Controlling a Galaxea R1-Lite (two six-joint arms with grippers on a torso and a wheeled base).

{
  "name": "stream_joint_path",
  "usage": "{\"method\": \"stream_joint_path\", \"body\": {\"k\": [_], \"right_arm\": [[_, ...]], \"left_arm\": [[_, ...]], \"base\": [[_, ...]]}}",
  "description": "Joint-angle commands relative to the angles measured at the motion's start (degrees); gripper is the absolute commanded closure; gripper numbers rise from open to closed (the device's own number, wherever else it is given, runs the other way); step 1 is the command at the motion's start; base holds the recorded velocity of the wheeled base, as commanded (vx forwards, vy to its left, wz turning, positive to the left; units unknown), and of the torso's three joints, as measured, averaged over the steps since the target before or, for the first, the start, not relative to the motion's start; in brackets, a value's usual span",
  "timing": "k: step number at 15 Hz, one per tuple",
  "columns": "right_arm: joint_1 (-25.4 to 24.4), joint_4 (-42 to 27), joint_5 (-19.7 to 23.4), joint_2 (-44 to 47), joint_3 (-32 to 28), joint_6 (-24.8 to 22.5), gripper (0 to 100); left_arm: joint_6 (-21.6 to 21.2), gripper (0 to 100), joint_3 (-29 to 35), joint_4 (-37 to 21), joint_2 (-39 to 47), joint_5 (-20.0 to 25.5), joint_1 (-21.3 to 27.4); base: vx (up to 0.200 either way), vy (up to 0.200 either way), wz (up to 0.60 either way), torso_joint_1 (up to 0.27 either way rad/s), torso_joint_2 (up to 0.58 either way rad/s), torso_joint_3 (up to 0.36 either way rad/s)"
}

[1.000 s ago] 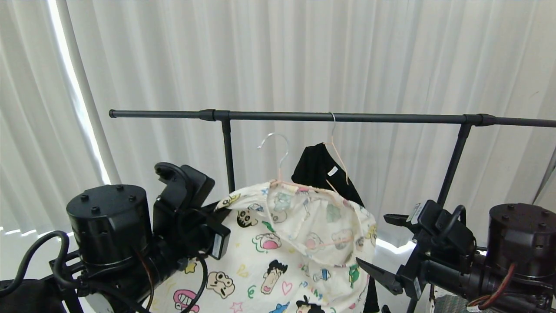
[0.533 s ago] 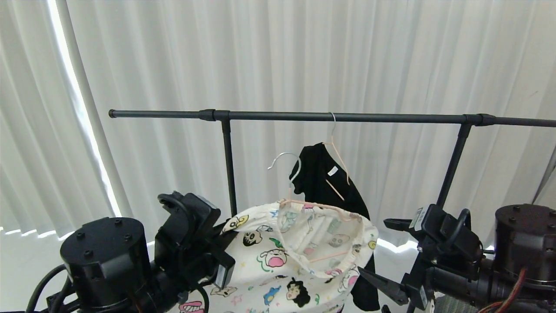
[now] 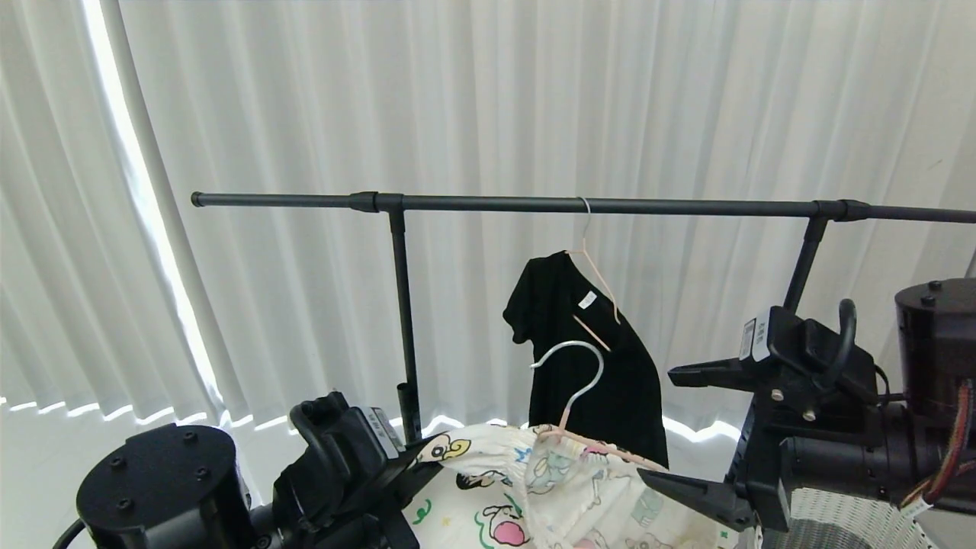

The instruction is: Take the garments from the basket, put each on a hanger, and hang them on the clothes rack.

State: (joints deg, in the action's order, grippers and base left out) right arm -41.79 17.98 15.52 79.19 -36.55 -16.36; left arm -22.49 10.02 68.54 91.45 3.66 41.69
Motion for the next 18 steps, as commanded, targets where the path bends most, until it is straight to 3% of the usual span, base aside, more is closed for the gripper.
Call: {"method": "stream_joint_path", "body": {"k": [1, 7, 12, 18], "right_arm": [[-0.7, -1.4, 0.3, -1.5, 0.0, -0.2, 0], [-1.5, -10.1, 5.9, -1.9, 0.6, -2.2, 0], [-1.6, -10.5, 5.9, -4.7, 6.0, -2.1, 0], [-1.6, -10.6, 5.7, -4.0, 6.5, -2.1, 0]], "left_arm": [[-0.1, 100, 0.6, 0.0, 0.3, 0.0, 0.3], [-1.2, 100, 2.8, 0.0, 0.3, -0.1, 7.5], [-2.6, 100, 3.9, 0.1, 0.3, -0.1, 7.6], [-3.1, 100, 4.7, 0.3, 0.3, -0.1, 9.9]], "base": [[0.0, 0.0, 0.0, 0.0, 0.0, 0.0], [0.0, 0.0, 0.0, 0.0, 0.0, 0.0], [0.0, 0.0, 0.0, 0.0, 0.0, 0.0], [0.0, 0.0, 0.0, 0.0, 0.0, 0.0]]}}
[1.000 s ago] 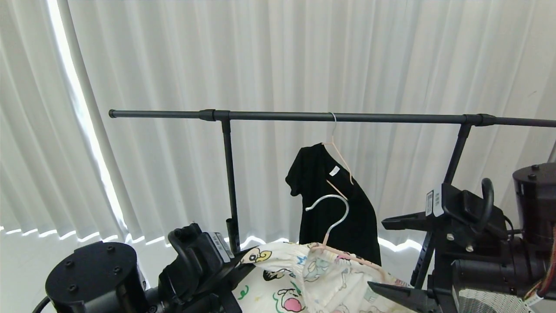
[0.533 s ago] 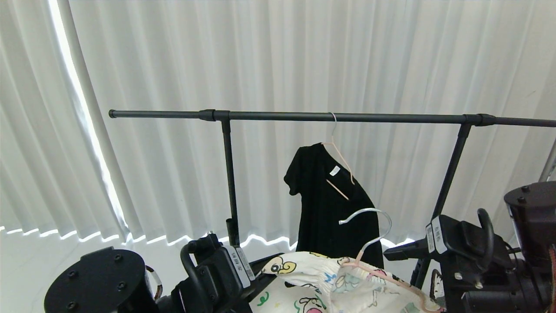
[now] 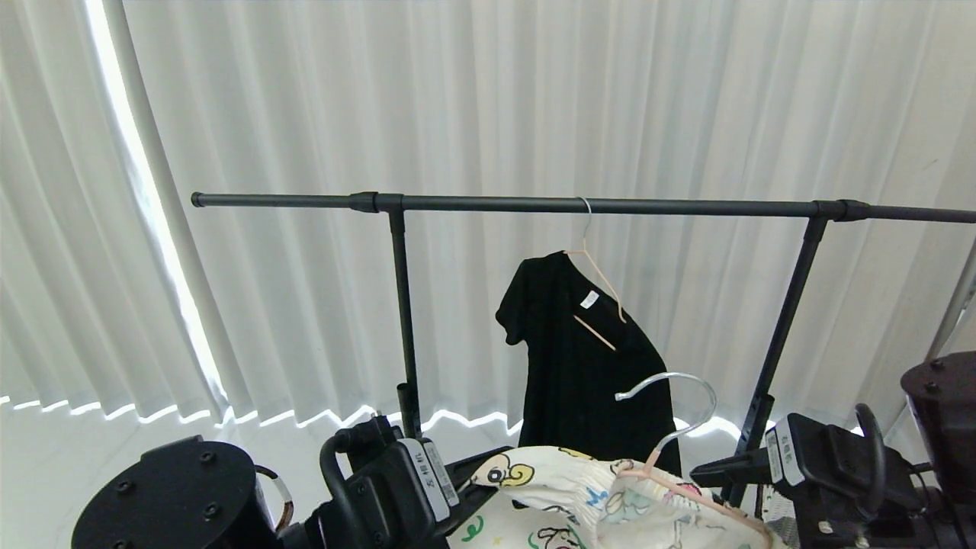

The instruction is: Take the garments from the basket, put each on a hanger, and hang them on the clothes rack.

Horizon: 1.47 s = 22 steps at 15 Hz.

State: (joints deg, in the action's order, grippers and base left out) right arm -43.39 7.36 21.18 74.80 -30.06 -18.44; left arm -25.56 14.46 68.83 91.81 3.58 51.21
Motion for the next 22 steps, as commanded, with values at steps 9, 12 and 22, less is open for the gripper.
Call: {"method": "stream_joint_path", "body": {"k": [9, 12, 22], "right_arm": [[0.1, 0.1, -0.5, 0.8, 0.1, -0.1, 100], [0.3, 0.3, -1.2, 0.7, 0.1, -0.2, 100], [9.5, 0.5, -1.1, -1.0, -0.1, -7.7, 100]], "left_arm": [[0.1, 100, 0.3, 0.0, 0.0, 0.0, 0.8], [-0.3, 100, 0.3, 0.0, -0.1, -0.2, 0.8], [-1.3, 0, -3.6, 0.1, -1.2, -1.5, 0.6]], "base": [[0.0, 0.0, 0.0, 0.0, 0.0, 0.0], [0.0, 0.0, 0.0, 0.0, 0.0, 0.0], [0.0, 0.0, 0.0, 0.0, 0.0, 0.0]]}}
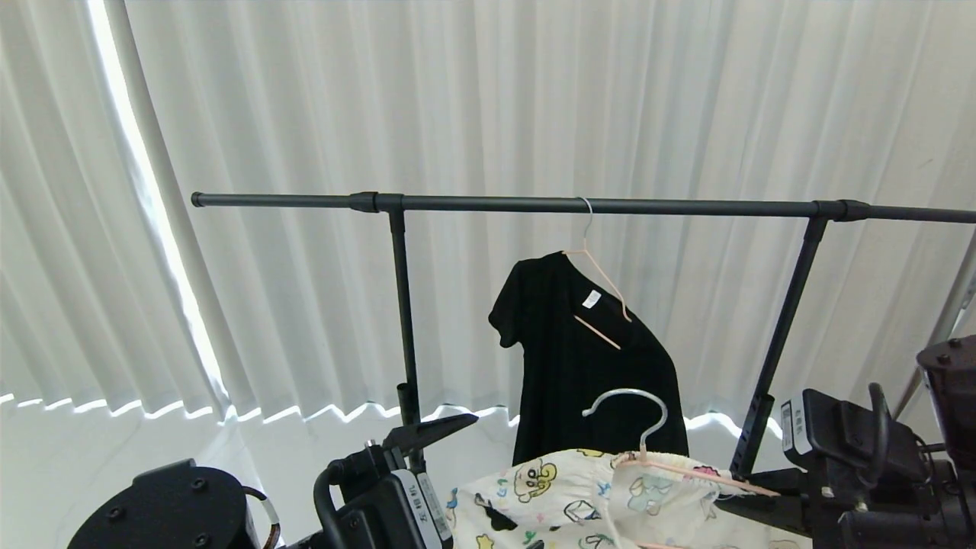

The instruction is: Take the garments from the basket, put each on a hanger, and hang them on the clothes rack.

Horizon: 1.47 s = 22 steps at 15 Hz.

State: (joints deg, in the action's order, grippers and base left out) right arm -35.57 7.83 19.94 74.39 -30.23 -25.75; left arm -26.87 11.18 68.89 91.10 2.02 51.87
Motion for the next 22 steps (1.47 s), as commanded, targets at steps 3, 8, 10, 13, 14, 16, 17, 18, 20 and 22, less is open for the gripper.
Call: {"method": "stream_joint_path", "body": {"k": [3, 8, 10, 13, 14, 16, 17, 18, 20, 22], "right_arm": [[2.9, 0.2, 0.1, -0.9, 0.0, -0.9, 100], [2.9, 1.1, 0.9, -3.9, 0.3, -2.8, 100], [2.9, 2.6, 2.0, -4.4, 0.7, -4.6, 100], [1.9, 8.3, 4.1, -4.2, 1.1, -8.8, 100], [1.1, 9.0, 4.3, -4.3, 1.1, -8.9, 100], [0.2, 9.4, 4.3, -5.1, 1.8, -9.0, 100], [0.1, 9.6, 4.3, -5.1, 2.1, -9.0, 100], [0.0, 9.8, 4.3, -5.2, 2.1, -9.0, 100], [-0.9, 10.5, 4.3, -5.2, 2.2, -9.0, 100], [-1.2, 10.5, 4.3, -5.1, 2.2, -9.0, 100]], "left_arm": [[0.2, 0, -1.9, 0.0, -0.8, 0.0, -0.1], [6.5, 0, -10.8, 0.0, 3.4, 0.2, -10.1], [10.5, 0, -11.0, 0.0, 6.8, 0.3, -12.7], [14.9, 0, -7.8, 0.5, 14.8, 0.8, -17.3], [14.9, 0, -6.7, 0.7, 15.4, 2.7, -17.4], [14.7, 0, -6.1, 1.0, 16.7, 4.9, -18.7], [14.8, 0, -6.4, 1.2, 16.7, 4.9, -19.5], [14.8, 0, -6.6, 1.3, 16.7, 4.9, -19.9], [14.8, 0, -6.3, 1.7, 16.8, 5.1, -20.8], [14.8, 100, -6.6, 2.0, 16.8, 5.1, -20.8]], "base": [[0.0, 0.0, 0.0, 0.0, 0.0, 0.0], [0.0, 0.0, 0.0, 0.0, 0.0, 0.0], [0.0, 0.0, 0.0, 0.0, 0.0, 0.0], [0.0, 0.0, 0.0, 0.0, 0.0, 0.0], [0.0, 0.0, 0.0, 0.0, 0.0, 0.0], [0.0, 0.0, 0.0, 0.0, 0.0, 0.0], [0.0, 0.0, 0.0, 0.0, 0.0, 0.0], [0.0, 0.0, 0.0, 0.0, 0.0, 0.0], [0.0, 0.0, 0.0, 0.0, 0.0, 0.0], [0.0, 0.0, 0.0, 0.0, 0.0, 0.0]]}}
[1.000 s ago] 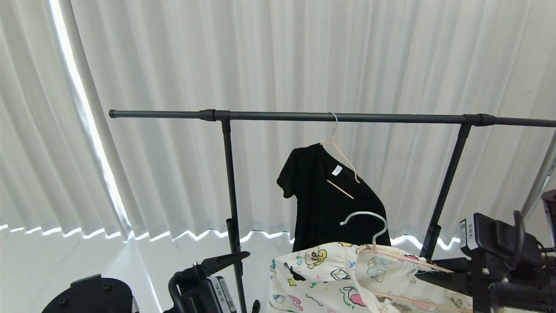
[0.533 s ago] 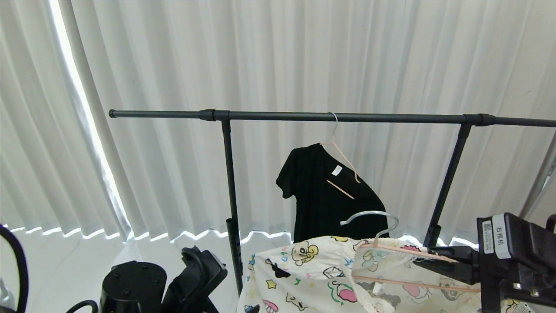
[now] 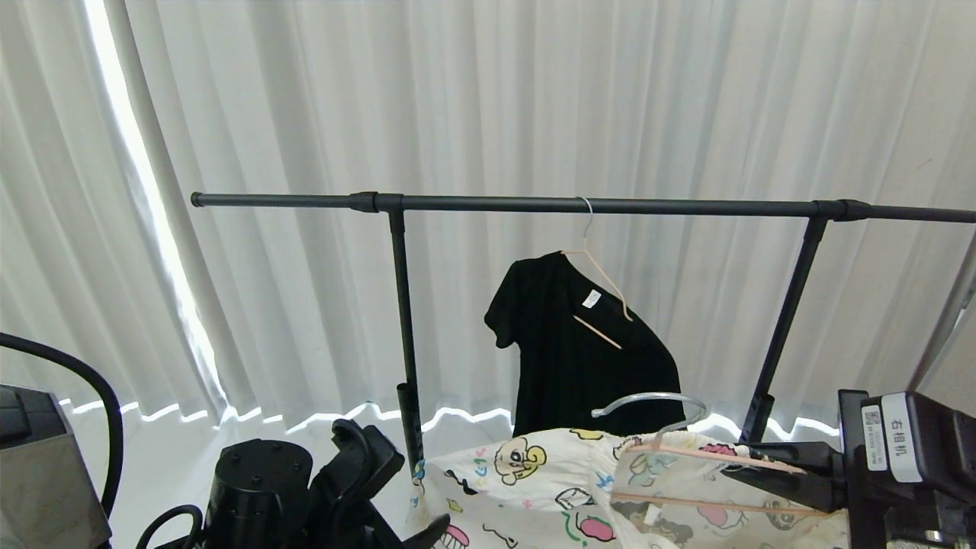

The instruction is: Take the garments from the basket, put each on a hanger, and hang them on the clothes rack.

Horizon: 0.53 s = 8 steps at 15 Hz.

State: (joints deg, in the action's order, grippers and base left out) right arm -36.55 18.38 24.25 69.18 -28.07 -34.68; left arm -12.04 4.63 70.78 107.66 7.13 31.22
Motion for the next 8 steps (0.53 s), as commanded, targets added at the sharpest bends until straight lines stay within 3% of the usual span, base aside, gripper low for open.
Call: {"method": "stream_joint_path", "body": {"k": [1, 8], "right_arm": [[-0.2, 0.0, 0.0, 0.1, 0.1, 0.1, 100], [0.0, 2.0, -0.3, 0.0, 0.3, 0.6, 100]], "left_arm": [[0.0, 100, -0.2, 0.1, 0.4, -0.1, -0.2], [0.0, 100, -4.5, 0.1, 0.5, -2.1, -4.6]], "base": [[0.0, 0.0, 0.0, 0.0, 0.0, 0.0], [0.0, 0.0, 0.0, 0.0, 0.0, 0.0]]}}
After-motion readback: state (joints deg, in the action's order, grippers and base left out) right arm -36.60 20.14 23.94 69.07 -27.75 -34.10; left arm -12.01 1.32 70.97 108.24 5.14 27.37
